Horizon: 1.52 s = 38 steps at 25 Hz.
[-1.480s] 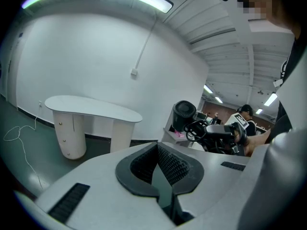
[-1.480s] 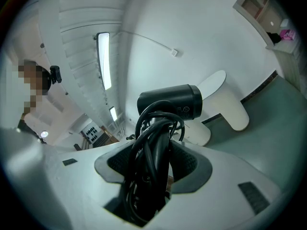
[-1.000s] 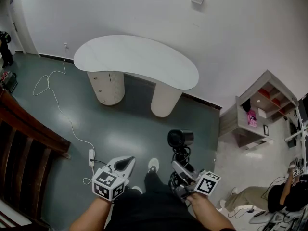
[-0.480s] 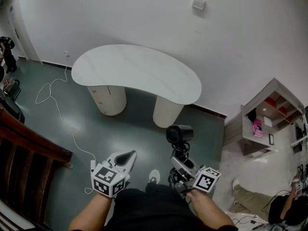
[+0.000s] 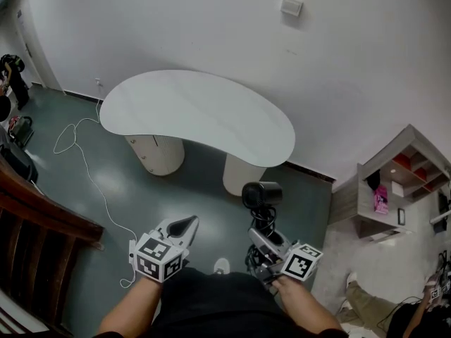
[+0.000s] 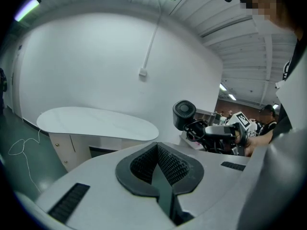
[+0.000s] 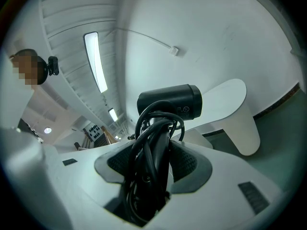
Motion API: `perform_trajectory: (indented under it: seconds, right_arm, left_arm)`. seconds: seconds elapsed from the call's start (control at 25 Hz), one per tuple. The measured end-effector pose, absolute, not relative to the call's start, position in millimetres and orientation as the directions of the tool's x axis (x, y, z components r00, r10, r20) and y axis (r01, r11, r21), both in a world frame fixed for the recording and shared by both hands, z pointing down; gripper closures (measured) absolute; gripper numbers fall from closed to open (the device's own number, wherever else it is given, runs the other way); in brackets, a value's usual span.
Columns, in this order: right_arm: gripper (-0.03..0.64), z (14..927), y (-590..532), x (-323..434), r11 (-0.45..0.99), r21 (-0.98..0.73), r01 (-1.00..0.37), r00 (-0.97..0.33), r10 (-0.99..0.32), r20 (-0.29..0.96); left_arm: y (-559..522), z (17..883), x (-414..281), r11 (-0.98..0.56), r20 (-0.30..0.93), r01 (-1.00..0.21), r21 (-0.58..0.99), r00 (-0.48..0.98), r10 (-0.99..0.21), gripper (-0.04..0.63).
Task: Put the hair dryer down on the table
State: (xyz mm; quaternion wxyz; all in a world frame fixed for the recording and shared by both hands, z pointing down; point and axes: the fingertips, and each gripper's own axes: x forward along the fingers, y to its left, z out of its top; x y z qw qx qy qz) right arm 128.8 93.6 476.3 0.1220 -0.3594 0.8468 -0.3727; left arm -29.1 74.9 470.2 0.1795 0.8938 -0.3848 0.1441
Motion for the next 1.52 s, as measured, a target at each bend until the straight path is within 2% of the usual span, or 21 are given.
perform_trajectory:
  seconds: [0.4,1.08,1.52]
  right_arm:
    - [0.408,489,65,157,0.429,-0.738,-0.521,-0.704,-0.705,0.086]
    - [0.408,508,10,165,0.39,-0.724,-0.569,-0.674,-0.725,0.139]
    - [0.408,498,-90,138,0.393,-0.697,-0.6,-0.669,-0.724,0.168]
  left_arm:
    - [53,482,-5,-0.633,0.431,-0.739,0.23,0.661,-0.614,0.584]
    - [-29,490,17,-0.682,0.402,-0.686,0.253,0.716,-0.57,0.584]
    - [-121,490,-15,-0.685,0.401,-0.679,0.265,0.723,-0.562,0.584]
